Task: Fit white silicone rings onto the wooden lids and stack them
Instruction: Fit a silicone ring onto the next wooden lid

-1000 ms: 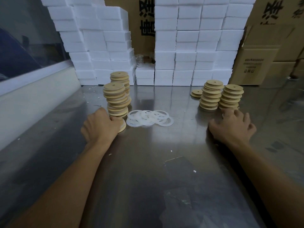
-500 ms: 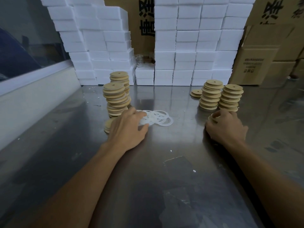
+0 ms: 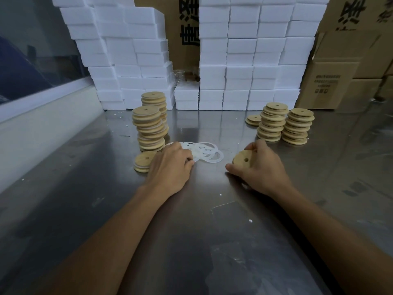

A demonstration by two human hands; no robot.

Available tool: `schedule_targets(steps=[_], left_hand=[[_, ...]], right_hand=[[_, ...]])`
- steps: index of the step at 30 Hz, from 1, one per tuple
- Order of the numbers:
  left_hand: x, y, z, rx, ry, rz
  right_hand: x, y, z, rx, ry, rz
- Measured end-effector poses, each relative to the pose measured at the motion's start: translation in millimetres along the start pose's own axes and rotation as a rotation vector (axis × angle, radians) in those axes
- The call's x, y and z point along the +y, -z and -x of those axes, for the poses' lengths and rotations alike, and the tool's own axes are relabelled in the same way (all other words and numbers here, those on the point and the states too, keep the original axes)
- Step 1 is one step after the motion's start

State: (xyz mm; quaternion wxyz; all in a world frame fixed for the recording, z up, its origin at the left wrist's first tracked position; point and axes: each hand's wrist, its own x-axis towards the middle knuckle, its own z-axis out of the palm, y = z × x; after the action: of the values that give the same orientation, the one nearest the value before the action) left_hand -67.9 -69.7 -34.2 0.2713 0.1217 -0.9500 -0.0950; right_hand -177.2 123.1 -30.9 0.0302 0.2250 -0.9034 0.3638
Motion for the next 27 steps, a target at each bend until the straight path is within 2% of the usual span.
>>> schedule_targets(steps=[5,9,13,16,18,22,27], left_hand=[[3,-1,-2,-0.026,0.085,0.054],[4,0,-5,-0.069,0.159,0.111],[4,-2,-5,-0.123,0.118,0.033],[3,-4,-3,-0.03,0.05,0.029],[4,-4,-4,0.023,0.039,0.153],[16,1,-3,0.116,0.088,0.567],[23,10,-5,0.032,0.134,0.796]], right_hand=[[-8,-3,8,0.041,0.174,-0.172],[-12,-6,12,0.021,0.225,-0.227],[-8,-7,10,0.021,0.237,-0.258],[-7,-9,9,0.024,0.213,-0.324],[-6,-9,9,0.022,0.199,-0.4],[-5,-8,8,0.017,0.208,-0.552],[-4,-7,4,0.035,0.159,-0.587]])
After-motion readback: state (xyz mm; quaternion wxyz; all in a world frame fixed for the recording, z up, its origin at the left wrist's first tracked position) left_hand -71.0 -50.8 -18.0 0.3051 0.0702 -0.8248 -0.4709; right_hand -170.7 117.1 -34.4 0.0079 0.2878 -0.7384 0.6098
